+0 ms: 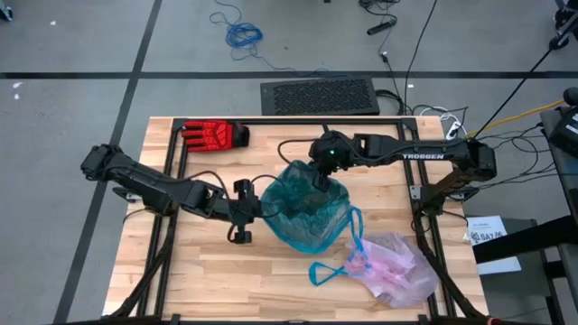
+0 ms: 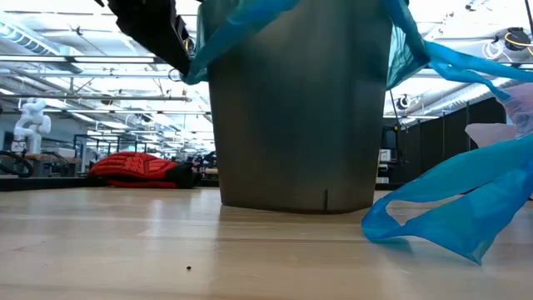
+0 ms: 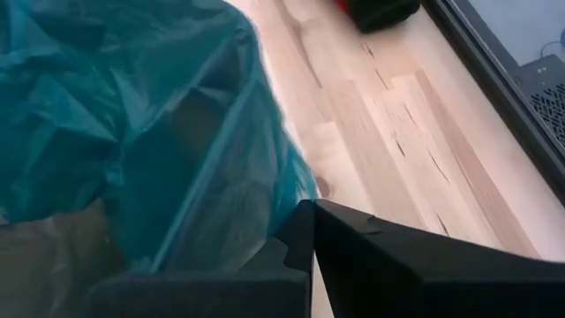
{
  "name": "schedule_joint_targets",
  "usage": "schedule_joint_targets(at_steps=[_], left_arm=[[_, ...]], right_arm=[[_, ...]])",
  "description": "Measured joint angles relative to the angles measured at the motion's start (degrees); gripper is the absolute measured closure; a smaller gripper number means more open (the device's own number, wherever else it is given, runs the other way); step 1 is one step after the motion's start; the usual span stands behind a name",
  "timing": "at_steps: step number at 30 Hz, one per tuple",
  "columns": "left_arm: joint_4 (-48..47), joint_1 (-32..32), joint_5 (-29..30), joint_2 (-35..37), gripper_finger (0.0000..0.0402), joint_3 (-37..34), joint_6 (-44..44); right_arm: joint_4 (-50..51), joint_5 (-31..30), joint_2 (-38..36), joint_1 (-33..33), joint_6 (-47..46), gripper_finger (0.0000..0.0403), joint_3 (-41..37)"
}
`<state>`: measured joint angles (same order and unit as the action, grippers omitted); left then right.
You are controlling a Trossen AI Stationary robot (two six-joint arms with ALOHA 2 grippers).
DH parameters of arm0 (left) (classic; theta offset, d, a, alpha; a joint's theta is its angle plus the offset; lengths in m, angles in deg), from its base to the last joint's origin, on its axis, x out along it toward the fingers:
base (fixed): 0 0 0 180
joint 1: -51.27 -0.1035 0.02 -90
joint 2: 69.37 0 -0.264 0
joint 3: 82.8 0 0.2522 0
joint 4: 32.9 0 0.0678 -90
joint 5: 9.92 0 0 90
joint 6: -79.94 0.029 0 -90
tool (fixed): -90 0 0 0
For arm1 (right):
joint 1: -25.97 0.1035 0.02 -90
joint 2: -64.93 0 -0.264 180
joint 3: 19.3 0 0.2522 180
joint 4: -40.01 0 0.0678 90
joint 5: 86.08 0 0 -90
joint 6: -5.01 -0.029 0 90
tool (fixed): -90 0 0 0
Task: Place trash/remove bag and relplace
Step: Insert the blue trash bag into the black trash bin
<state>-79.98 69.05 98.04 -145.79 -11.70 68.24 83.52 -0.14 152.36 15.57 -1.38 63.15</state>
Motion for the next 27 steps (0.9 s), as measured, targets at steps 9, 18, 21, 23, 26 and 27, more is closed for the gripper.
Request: schedule_joint_targets(at_steps=[9,18,21,23,26,27], left_arm=[[12.94,0.00,0.41,0.02,0.0400,-9.01,-2.58],[19.96,1.12,1.29,0.11,0.0401,-12.57,-3.01],[19.83,1.71,1.97,0.11,0.0401,-12.57,-3.00],[19.41,2.07,2.44,0.11,0.0401,-12.59,-2.98],[18.67,2.67,3.54,0.11,0.0401,-12.61,-3.02],[18.45,2.82,4.13,0.11,0.0401,-12.61,-3.02]], right_arm=[[-0.34,-0.28,-0.39,1.17,-0.02,0.0403,-0.25],[-0.22,-0.48,-1.75,1.19,-0.28,0.0403,-0.45],[-0.22,-0.58,-1.78,1.39,-0.32,0.0403,-0.45],[-0.47,-0.84,-1.80,1.56,-0.33,0.0403,-0.45],[-0.57,-0.83,-1.80,1.56,-0.35,0.0403,-0.47],[-0.57,-0.81,-1.80,1.56,-0.35,0.0403,-0.47]])
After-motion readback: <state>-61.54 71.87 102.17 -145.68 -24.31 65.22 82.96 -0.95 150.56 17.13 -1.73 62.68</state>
